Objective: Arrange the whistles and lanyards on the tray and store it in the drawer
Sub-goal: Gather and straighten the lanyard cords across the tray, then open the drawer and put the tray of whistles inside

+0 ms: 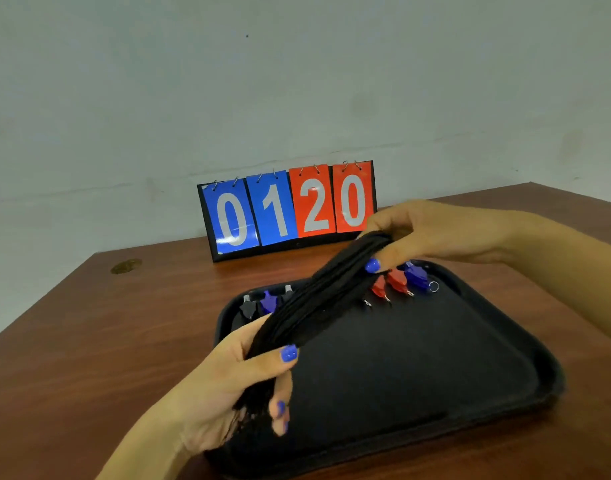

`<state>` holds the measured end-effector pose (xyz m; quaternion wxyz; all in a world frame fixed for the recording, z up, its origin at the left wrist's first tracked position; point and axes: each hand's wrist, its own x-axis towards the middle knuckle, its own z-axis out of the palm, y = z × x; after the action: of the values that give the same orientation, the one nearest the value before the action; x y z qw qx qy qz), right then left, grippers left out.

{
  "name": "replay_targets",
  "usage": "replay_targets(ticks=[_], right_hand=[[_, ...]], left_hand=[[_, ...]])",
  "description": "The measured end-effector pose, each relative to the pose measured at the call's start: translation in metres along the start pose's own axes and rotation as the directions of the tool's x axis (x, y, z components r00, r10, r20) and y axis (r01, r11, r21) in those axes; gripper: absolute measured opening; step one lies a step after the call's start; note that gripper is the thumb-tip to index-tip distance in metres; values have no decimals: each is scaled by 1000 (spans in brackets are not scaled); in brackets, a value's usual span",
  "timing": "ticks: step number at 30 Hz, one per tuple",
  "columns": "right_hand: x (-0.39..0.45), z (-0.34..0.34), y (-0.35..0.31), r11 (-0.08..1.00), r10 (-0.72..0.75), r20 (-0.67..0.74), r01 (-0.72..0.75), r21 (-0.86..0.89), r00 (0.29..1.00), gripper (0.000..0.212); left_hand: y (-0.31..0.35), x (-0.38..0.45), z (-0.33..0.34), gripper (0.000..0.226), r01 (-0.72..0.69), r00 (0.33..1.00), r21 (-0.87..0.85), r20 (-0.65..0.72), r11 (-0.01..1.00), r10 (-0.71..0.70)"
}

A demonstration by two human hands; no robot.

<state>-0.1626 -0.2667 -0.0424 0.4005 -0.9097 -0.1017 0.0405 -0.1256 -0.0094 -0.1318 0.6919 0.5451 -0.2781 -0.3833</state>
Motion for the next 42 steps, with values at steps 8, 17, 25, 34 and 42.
replay_targets(ticks=[8,17,25,34,42], right_hand=[[-45,21,66,955,133,19,-123,-269,991,20],[-56,28,88,889,147,-4,-133,-438,989,21],[-73,26,79,903,199,15,-178,-390,980,45],[-107,34,64,929,131,-136,-169,-328,982,47],[-171,79,79,971,-226,-694,98,-220,684,25]], left_hand=[[3,24,13,43,2,970,925,-93,379,224],[3,33,8,46,113,986,993,-109,-30,126],[9,7,11,55,140,985,990,-142,26,99],[-12,-9,59,43,55,926,994,-17,-91,378],[-39,-12,105,39,-35,922,994,74,-107,381]])
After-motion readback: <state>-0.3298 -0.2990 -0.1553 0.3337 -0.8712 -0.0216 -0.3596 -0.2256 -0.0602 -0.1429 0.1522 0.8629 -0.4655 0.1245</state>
